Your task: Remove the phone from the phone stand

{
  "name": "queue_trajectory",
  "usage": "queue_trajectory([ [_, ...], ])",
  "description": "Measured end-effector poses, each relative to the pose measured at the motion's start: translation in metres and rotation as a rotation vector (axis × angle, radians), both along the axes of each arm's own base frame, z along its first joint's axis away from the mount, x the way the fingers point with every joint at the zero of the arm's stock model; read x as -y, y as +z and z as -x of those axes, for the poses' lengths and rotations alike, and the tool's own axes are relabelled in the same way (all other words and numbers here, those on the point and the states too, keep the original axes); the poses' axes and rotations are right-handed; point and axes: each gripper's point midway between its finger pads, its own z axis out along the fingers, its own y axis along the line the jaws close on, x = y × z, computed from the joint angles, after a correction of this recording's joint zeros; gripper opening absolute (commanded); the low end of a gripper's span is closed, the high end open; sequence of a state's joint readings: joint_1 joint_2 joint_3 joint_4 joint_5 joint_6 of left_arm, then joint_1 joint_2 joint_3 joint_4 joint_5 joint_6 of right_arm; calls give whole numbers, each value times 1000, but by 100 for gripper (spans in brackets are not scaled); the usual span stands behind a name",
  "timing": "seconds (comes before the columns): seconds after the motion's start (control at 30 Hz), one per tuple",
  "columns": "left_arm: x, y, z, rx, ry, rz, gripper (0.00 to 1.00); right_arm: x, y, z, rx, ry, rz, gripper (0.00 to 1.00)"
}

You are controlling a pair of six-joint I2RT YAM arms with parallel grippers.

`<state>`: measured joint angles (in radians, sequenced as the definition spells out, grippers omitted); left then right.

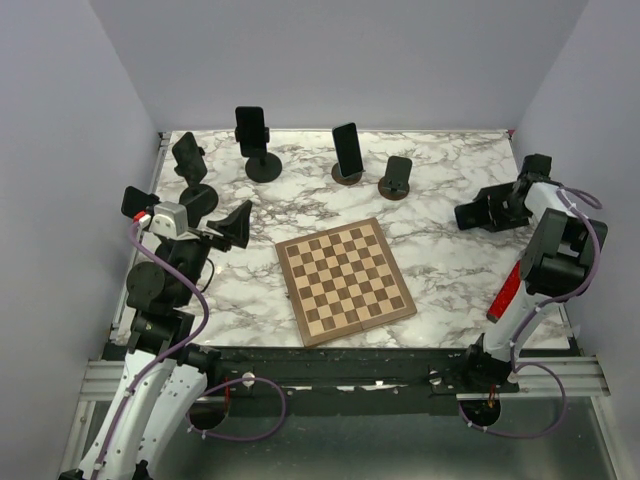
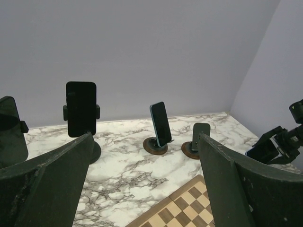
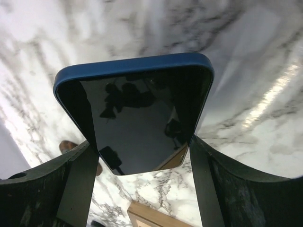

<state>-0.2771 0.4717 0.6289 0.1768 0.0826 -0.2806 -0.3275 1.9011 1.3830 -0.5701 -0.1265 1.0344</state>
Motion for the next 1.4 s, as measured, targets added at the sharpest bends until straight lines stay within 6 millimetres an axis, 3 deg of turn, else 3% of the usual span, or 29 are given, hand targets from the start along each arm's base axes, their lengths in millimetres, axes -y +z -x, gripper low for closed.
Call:
queue_trajectory([
  [0.2, 0, 1, 1, 4, 1, -1, 99, 0, -37, 33, -104, -123, -110, 39],
  [0.4, 0, 1, 1, 4, 1, -2, 99, 6, -40, 39, -102, -218, -167, 45],
  [0.67, 0, 1, 1, 4, 1, -2, 99, 9, -41, 38, -102, -233, -171, 82],
  [0.83, 0, 1, 1, 4, 1, -2, 99, 11, -38, 33, -85, -205, -159, 97],
  [1.2, 0, 0, 0, 0, 1, -3, 99, 19, -25, 26, -41, -98, -76, 100],
  [1.3, 0, -1, -1, -3, 1, -4, 99, 17, -15, 30, -15, -69, -52, 100],
  [1.4, 1, -2, -2, -8, 1, -6, 99, 10, 14, 33, 56, -22, -6, 100],
])
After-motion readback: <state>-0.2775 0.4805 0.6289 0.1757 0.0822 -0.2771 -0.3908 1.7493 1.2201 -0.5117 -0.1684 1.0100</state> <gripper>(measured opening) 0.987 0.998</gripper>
